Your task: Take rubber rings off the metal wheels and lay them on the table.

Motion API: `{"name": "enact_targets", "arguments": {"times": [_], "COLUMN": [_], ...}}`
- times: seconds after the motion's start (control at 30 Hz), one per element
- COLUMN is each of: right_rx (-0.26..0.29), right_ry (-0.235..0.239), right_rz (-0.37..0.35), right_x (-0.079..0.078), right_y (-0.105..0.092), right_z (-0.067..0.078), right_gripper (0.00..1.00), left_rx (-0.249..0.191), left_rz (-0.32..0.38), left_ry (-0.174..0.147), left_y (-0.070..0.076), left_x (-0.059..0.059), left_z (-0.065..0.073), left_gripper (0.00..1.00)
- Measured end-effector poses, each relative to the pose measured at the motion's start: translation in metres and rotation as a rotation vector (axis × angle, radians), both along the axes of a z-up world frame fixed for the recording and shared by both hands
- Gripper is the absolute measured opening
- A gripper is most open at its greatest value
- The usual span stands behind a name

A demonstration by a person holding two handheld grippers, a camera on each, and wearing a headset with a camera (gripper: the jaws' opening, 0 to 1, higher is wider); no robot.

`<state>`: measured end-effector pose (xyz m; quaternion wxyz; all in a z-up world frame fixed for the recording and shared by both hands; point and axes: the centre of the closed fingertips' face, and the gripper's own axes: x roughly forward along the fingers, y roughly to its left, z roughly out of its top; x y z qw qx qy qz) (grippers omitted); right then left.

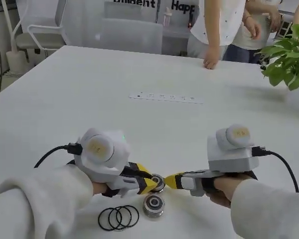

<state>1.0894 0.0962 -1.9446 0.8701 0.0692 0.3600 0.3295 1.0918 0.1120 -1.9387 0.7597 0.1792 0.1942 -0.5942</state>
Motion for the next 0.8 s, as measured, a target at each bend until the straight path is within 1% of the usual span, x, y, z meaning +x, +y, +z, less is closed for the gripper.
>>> {"name": "enact_targets", "arguments": {"times": [0.23, 0.37, 0.53, 0.8], "right_rx": [-0.006, 0.0, -0.018, -0.019], "right_ry": [-0.003, 0.008, 0.004, 0.008], "right_rz": [-0.009, -0.019, -0.013, -0.013], "right_x": [0.0013, 0.0008, 0.0015, 0.001], "right_y": [-0.002, -0.0012, 0.0004, 0.0028], "right_z": [-0.0013, 0.0001, 0.0014, 0.0037], "right_gripper": [0.0, 0.0, 0.0, 0.0], "left_rx": [0.001, 0.002, 0.004, 0.005], "left_rz": [0.004, 0.001, -0.001, -0.003], "left_ry": [-0.003, -0.005, -0.005, -0.009], "left_y": [-0.0002, -0.0003, -0.0002, 0.0002], "left_x": [0.0, -0.0003, 0.0002, 0.0005], "left_z": [-0.0001, -0.0002, -0.0004, -0.0003], "left_gripper": [0.07, 0.07, 0.07, 0.07]}}
